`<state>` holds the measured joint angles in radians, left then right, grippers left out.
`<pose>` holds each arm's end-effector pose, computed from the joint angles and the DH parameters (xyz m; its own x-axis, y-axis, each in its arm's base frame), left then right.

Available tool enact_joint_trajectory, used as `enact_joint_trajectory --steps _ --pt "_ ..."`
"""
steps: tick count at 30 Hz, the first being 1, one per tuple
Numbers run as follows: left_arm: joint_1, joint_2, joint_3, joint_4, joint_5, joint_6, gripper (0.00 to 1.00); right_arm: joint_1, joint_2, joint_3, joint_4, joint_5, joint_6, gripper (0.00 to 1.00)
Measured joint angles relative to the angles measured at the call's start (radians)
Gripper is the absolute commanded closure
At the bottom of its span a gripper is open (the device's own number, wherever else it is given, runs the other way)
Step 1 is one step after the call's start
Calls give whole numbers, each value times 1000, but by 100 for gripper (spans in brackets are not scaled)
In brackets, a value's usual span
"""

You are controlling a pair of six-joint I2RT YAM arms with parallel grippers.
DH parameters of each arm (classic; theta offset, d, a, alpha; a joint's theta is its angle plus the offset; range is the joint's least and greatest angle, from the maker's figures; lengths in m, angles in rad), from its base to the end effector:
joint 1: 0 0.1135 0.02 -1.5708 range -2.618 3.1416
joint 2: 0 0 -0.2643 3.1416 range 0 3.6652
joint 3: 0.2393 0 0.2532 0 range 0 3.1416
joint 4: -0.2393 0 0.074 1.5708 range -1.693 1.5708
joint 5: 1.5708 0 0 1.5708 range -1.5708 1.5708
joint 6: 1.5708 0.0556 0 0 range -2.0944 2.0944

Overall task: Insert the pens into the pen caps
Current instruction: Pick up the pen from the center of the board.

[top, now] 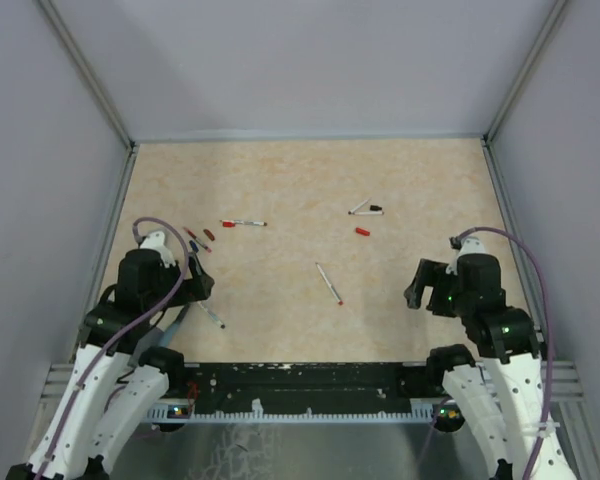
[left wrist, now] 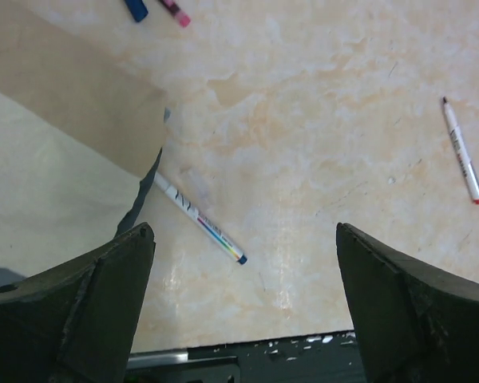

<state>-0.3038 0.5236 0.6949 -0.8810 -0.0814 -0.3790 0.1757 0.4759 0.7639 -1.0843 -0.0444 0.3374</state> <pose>0.1172 -0.0320 0.2624 -0.6662 -0.1776 -0.7243 -0.0077 0.9728 -0.2314 0.0926 0.0189 0.2694 -0.7320 0.2059 -0.6494 0.0394 0.9644 0.2615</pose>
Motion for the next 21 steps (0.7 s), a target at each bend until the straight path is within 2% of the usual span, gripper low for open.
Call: enact_joint_trajectory --steps 8,21 --pt "53 52 39 162 31 22 1 -61 82 16 106 -16 65 13" --pt "71 58 65 285 63 45 0 -81 147 7 264 -97 157 12"
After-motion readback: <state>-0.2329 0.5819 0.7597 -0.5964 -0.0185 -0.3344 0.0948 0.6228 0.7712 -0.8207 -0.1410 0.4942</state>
